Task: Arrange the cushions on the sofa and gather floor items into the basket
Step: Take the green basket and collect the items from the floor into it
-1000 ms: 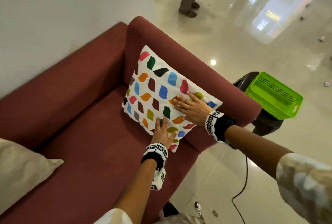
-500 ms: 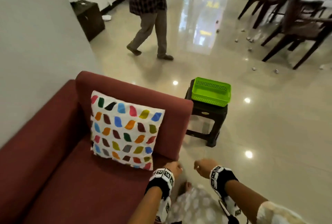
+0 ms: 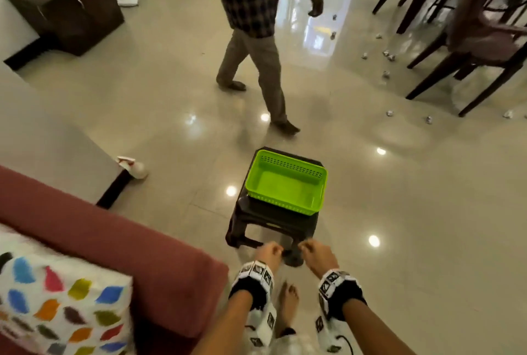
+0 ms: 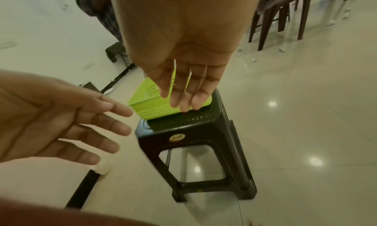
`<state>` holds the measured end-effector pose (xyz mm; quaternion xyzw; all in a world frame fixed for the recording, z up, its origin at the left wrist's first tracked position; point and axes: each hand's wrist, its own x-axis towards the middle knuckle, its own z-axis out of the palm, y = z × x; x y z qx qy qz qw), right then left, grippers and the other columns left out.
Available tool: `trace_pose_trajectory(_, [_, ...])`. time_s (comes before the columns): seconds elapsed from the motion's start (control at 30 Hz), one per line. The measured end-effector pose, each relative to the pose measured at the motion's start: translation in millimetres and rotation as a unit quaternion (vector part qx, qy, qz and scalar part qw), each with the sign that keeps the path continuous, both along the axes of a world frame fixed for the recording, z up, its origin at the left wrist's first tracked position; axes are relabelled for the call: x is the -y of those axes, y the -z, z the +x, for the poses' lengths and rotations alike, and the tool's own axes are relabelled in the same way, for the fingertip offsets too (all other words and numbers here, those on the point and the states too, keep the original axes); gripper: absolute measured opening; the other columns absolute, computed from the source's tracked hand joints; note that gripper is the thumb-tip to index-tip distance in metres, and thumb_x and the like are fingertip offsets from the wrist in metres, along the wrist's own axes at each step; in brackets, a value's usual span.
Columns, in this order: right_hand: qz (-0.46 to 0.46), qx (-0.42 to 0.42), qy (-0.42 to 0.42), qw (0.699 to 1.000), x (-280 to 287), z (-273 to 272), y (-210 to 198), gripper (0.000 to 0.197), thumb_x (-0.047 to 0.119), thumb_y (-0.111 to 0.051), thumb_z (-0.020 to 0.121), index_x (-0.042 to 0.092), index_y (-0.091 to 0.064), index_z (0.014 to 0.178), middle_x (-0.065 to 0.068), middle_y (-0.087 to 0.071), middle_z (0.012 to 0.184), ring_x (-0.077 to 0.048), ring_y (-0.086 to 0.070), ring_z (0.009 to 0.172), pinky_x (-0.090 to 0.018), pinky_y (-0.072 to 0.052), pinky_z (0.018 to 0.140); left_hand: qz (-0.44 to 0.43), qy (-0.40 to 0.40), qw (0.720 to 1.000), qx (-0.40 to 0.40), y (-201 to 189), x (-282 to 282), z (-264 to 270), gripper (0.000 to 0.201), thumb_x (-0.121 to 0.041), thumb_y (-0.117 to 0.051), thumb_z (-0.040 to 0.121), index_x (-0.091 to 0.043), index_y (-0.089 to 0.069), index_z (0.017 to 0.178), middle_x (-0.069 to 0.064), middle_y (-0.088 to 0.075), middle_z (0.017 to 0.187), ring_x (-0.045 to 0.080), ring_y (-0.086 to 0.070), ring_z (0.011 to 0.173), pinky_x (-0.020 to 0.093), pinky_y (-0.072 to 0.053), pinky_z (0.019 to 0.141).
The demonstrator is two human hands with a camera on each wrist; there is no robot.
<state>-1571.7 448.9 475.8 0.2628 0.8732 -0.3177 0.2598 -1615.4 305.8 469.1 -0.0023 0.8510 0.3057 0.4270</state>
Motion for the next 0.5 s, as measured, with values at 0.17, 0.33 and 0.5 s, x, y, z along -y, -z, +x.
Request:
trace_pose_trajectory(0.17, [0.006,-0.077,0.158,0.984,-70.4,-81.2,17.1,0.025,0.015,-0.047,0.092,0.002,-0.060,0.109,-0.026,-0.063,0.114,-0.037,-0.059,0.105,-0.037,-0.045,0.083,-0.025,-0.107,0.994,-0.001,22.5,-28.7,-83.5,0.026,-0.016,-0.043,0.094,-0.010,-0.063,0.109,0.019,-0.068,0.114,0.034,-0.062,0.107,0.037,-0.050,0.089])
trace_pose_trajectory(0.33, [-0.019,0.009,0.234,0.972,-93.7,-139.7,55.5,0.051,0.025,-0.050,0.093,-0.005,-0.038,0.133,-0.030,-0.040,0.138,-0.041,-0.045,0.124,-0.041,-0.037,0.100,-0.033,-0.237,0.969,0.055,94.3,-21.1,-127.4,0.028,-0.015,-0.044,0.094,-0.003,-0.065,0.106,0.024,-0.067,0.114,0.038,-0.062,0.106,0.043,-0.052,0.093])
trace_pose_trajectory(0.5, [-0.032,0.110,0.202,0.973,-100.0,-160.4,95.8,0.037,0.011,-0.045,0.092,-0.003,-0.041,0.126,-0.029,-0.049,0.132,-0.042,-0.048,0.120,-0.039,-0.041,0.092,0.032,-0.407,0.909,0.081,134.2,-19.7,-132.6,0.023,-0.014,-0.037,0.097,-0.002,-0.056,0.102,0.020,-0.057,0.068,0.028,-0.047,0.049,0.031,-0.041,0.054])
